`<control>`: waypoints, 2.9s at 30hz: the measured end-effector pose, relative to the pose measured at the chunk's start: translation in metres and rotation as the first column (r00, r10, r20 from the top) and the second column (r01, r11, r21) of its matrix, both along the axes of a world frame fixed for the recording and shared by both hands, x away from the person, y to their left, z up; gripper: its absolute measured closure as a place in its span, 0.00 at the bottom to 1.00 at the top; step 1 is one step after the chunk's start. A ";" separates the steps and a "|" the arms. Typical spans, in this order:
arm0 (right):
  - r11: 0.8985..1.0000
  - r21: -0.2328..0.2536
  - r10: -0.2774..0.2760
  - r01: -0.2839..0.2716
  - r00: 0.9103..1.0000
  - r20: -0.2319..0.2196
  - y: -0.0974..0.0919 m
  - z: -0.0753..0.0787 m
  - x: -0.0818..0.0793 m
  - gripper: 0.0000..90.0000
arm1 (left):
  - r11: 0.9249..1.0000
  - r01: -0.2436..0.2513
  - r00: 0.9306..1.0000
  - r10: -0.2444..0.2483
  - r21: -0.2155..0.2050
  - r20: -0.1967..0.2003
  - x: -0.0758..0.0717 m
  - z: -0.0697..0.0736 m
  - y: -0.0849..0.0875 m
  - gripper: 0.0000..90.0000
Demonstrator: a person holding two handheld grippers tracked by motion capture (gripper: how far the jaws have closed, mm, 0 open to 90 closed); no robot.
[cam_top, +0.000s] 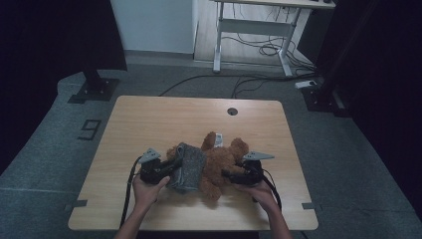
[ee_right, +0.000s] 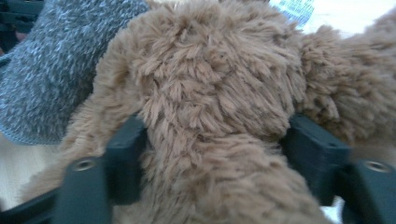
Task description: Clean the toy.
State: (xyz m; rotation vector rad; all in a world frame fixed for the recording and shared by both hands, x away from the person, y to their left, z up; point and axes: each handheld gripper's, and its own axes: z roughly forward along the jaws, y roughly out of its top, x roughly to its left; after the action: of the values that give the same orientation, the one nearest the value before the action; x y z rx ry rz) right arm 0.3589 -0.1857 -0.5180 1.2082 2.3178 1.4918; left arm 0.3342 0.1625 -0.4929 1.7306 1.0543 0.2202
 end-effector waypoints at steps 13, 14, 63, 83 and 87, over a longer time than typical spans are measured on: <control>0.995 -0.035 -0.088 0.095 0.983 0.163 0.016 -0.010 -0.006 0.62 | 0.999 -0.010 0.998 0.008 0.030 0.066 0.009 0.038 -0.028 0.86; 0.995 -0.031 -0.086 0.092 0.982 0.170 0.017 -0.011 -0.006 0.62 | 0.999 0.000 0.997 -0.003 0.037 0.076 0.010 0.042 -0.035 0.86; 0.995 0.051 -0.094 0.088 0.987 0.134 0.006 -0.022 -0.020 0.60 | 0.960 -0.190 0.977 0.205 0.205 -0.054 0.013 -0.023 0.044 0.89; 0.993 0.064 -0.108 0.101 0.986 0.123 0.006 -0.022 -0.020 0.60 | 0.993 -0.074 0.986 0.058 0.097 0.156 0.000 0.077 0.004 0.89; 0.993 0.065 -0.107 0.099 0.987 0.123 0.006 -0.022 -0.020 0.60 | 0.995 -0.003 0.988 -0.012 0.101 0.154 0.006 0.087 -0.029 0.89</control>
State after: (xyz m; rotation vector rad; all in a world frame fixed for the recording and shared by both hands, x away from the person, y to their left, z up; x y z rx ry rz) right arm 0.3394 -0.1797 -0.5399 1.1913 2.1124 1.5618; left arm 0.3403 0.1332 -0.4056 1.7757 0.9395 0.4047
